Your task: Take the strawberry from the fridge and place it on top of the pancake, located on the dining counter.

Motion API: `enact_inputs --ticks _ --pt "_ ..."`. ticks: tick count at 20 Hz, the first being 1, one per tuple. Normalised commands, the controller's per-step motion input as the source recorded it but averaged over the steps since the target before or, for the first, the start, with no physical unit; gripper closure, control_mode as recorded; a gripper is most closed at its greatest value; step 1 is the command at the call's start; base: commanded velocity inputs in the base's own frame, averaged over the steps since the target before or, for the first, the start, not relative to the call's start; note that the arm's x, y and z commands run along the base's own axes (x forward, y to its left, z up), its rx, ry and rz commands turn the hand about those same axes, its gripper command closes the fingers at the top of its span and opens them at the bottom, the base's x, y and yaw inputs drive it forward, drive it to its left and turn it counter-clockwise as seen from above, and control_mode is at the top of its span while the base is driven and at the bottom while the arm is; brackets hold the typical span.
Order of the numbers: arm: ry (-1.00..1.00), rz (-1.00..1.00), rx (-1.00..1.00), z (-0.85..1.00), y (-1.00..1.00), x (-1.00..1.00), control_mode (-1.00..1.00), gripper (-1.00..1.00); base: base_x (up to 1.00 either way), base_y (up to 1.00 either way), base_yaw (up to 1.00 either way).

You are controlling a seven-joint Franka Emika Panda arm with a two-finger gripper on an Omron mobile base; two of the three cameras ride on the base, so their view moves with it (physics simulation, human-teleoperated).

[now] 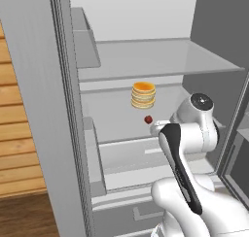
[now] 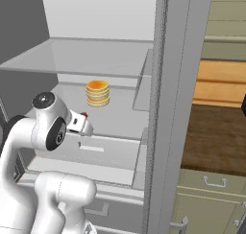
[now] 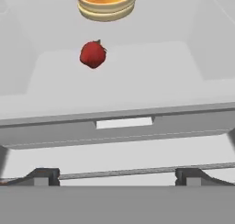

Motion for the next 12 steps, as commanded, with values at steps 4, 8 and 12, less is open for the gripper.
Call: enact_inputs --ticks 4,8,12 --pt "-0.28 0.0 -0.01 0.0 0.18 0.21 -1.0 -1.0 0.0 0.0 0.0" --pt "-0.22 0.0 0.0 0.07 0.07 0.14 -1.0 -1.0 0.0 0.0 0.0" --pt "0.05 0.0 0.0 0.1 0.04 0.51 -1.0 -1.0 0.0 0.0 0.0"
